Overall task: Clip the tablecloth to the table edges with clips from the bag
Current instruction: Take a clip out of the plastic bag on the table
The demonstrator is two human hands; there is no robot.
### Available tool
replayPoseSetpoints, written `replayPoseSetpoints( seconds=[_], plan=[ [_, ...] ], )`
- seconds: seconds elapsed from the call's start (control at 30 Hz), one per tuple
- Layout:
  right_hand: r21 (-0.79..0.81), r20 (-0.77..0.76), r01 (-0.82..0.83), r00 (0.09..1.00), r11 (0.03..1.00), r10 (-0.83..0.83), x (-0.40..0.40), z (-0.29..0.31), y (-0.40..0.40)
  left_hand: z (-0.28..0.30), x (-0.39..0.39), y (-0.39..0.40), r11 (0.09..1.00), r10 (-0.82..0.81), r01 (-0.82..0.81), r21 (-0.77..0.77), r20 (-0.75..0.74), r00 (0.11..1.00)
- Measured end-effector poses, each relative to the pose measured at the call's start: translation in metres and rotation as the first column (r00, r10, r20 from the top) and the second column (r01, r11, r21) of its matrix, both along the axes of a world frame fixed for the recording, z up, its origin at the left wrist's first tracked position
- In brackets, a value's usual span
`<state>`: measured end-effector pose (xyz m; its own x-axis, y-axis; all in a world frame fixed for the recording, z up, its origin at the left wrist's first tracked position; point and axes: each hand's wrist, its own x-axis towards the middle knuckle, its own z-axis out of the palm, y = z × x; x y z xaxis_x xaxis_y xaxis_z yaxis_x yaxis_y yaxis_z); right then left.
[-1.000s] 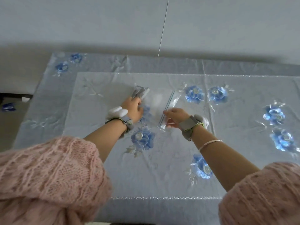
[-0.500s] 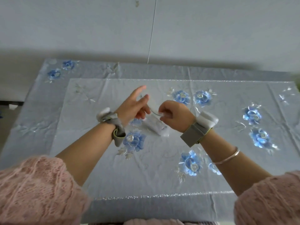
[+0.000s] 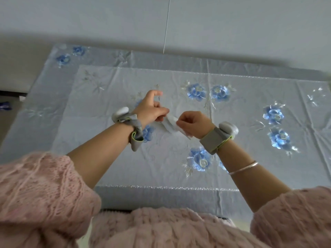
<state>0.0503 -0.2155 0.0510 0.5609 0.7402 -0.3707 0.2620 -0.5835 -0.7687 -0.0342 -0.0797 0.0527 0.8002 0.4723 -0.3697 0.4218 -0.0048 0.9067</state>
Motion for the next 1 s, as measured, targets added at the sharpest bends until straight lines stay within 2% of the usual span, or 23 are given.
replayPoseSetpoints(
  seconds=[0.1, 0.2, 0.27, 0.33, 0.4, 0.47, 0.53, 0.6, 0.67, 0.73, 0.8, 0.9, 1.0],
  plan=[
    [0.089, 0.072, 0.203, 0.975, 0.975, -0.209, -0.001, -0.004, 0.003, -0.003, -0.001, -0.004, 0.996, 0.062, -0.066, -0.067, -0.067, 0.996],
    [0.054, 0.073, 0.254, 0.964, 0.966, -0.257, -0.003, -0.009, 0.003, -0.003, -0.002, -0.008, 0.991, 0.046, -0.06, -0.123, -0.119, 0.992],
    [0.03, 0.027, 0.186, 0.982, 0.982, -0.186, 0.0, -0.01, 0.0, -0.003, -0.001, -0.007, 0.979, 0.095, -0.118, -0.168, -0.136, 0.986],
    [-0.01, -0.003, 0.032, 0.999, 0.999, -0.032, 0.002, -0.007, 0.0, -0.003, 0.0, -0.004, 0.978, 0.117, -0.137, -0.155, -0.134, 0.984],
    [-0.063, 0.04, -0.121, 0.992, 0.991, 0.124, 0.002, -0.004, 0.002, -0.003, 0.0, -0.004, 0.993, 0.061, -0.072, -0.094, -0.114, 0.992],
    [-0.085, 0.061, -0.202, 0.976, 0.976, 0.208, -0.001, -0.001, 0.004, -0.002, -0.001, -0.007, 0.999, 0.0, -0.004, -0.038, -0.093, 0.996],
    [-0.062, 0.07, -0.215, 0.973, 0.975, 0.219, -0.001, 0.0, 0.007, -0.001, -0.002, -0.008, 1.0, 0.001, -0.002, -0.015, -0.071, 0.997],
    [-0.009, 0.123, -0.14, 0.982, 0.99, 0.14, -0.002, -0.001, 0.008, -0.002, -0.005, -0.009, 0.999, 0.032, -0.033, -0.007, -0.07, 0.997],
    [0.005, 0.228, -0.064, 0.972, 0.998, 0.061, -0.005, -0.005, 0.01, -0.002, -0.006, -0.013, 0.999, 0.046, -0.045, 0.011, -0.093, 0.995],
    [-0.021, 0.335, -0.048, 0.941, 0.999, 0.052, -0.008, -0.008, 0.012, 0.0, -0.001, -0.014, 0.997, 0.063, -0.059, 0.041, -0.12, 0.991],
    [-0.047, 0.311, -0.086, 0.945, 0.995, 0.097, -0.004, -0.006, 0.013, 0.005, 0.005, -0.01, 0.997, 0.059, -0.051, 0.064, -0.129, 0.99],
    [-0.059, 0.161, -0.175, 0.97, 0.983, 0.182, 0.006, -0.001, 0.011, 0.01, 0.008, -0.007, 0.999, -0.034, 0.032, -0.022, -0.101, 0.994],
    [-0.077, 0.188, -0.241, 0.949, 0.967, 0.252, 0.007, 0.0, 0.008, 0.009, 0.004, -0.012, 0.998, -0.058, 0.057, -0.013, -0.149, 0.987]
  ],
)
